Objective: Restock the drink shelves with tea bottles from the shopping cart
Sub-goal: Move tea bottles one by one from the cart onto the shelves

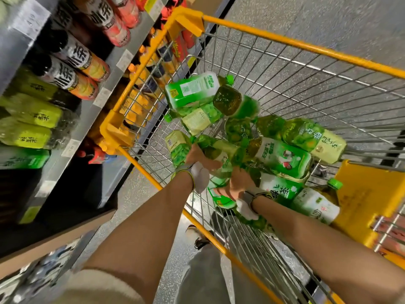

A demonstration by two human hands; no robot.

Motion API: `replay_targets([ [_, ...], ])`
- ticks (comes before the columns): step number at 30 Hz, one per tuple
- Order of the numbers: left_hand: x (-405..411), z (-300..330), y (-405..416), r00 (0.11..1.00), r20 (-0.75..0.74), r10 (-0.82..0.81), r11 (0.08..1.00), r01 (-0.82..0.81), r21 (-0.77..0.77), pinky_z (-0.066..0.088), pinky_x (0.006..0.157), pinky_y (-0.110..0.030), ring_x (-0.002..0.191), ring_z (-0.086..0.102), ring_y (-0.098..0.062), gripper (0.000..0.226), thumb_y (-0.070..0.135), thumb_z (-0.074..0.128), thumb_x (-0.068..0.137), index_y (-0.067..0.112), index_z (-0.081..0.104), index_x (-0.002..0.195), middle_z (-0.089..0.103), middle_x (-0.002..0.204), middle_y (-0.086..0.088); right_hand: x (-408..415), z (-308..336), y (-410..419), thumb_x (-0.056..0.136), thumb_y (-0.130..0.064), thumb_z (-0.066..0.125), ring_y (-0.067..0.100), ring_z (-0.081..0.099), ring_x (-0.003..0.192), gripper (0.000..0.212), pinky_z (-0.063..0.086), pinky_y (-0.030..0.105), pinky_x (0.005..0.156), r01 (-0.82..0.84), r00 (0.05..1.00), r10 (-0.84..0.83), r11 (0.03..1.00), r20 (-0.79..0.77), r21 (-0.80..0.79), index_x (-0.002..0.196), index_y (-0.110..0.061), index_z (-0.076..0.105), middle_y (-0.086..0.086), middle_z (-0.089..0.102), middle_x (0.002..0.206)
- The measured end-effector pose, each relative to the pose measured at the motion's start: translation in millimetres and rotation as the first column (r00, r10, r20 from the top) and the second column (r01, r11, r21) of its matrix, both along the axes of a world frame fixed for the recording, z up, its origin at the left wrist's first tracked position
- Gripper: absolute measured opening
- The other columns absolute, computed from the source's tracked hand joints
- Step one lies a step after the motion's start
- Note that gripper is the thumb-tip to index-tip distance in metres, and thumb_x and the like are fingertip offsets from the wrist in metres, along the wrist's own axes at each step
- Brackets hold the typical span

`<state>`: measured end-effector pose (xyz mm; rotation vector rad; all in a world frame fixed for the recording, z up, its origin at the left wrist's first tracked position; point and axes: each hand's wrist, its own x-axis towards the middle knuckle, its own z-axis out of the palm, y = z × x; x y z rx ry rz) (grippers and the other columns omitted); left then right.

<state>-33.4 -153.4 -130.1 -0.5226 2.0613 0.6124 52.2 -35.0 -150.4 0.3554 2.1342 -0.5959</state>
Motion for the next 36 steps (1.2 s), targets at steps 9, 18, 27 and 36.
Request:
replay_targets([
  [9,8,68,-20,0.974,-0.188,0.125,0.979,-0.09,0.181,0.046,0.086,-0.036,0.123,0.05,-0.034,0.091,0.034,0.08,0.075,0.009,0.026,0.145,0.046,0.139,-0.015,-16,67,4,0.068,-0.047,0.078,0.028,0.051,0.114,0.089,0.046,0.031,0.081,0.003,0.999,-0.005,0.998,-0.034,-0.068,0.135,-0.011,0.031,0.011,0.041,0.131],
  [18,16,176,-66,0.832,-0.319,0.453,0.822,-0.251,0.511,0.049,0.091,-0.031,0.117,0.057,-0.02,0.086,0.018,0.088,0.06,0.012,0.044,0.134,0.059,0.121,-0.004,-24,176,-35,0.06,-0.054,0.077,0.032,0.047,0.119,0.099,0.046,0.035,0.095,-0.051,0.937,0.054,0.999,-0.344,0.019,0.137,-0.01,0.032,0.013,0.043,0.13],
  [27,48,259,-159,0.69,-0.574,0.442,0.86,-0.145,0.488,0.049,0.093,-0.038,0.118,0.055,-0.024,0.095,0.038,0.087,0.061,0.021,0.039,0.141,0.056,0.131,-0.001,-12,256,-118,0.062,-0.061,0.076,0.031,0.043,0.125,0.104,0.043,0.039,0.101,-0.123,0.87,0.105,0.992,-0.482,-0.007,0.139,-0.011,0.027,0.012,0.036,0.136],
  [36,117,294,-287,0.558,-0.735,0.385,0.918,-0.146,0.37,0.05,0.095,-0.033,0.114,0.059,-0.019,0.087,0.037,0.088,0.056,0.028,0.046,0.131,0.06,0.122,0.004,-15,273,-224,0.045,-0.067,0.081,0.017,0.059,0.113,0.105,0.048,0.039,0.1,-0.375,0.873,0.243,0.889,-0.423,-0.261,0.129,-0.016,0.047,-0.002,0.061,0.126],
])
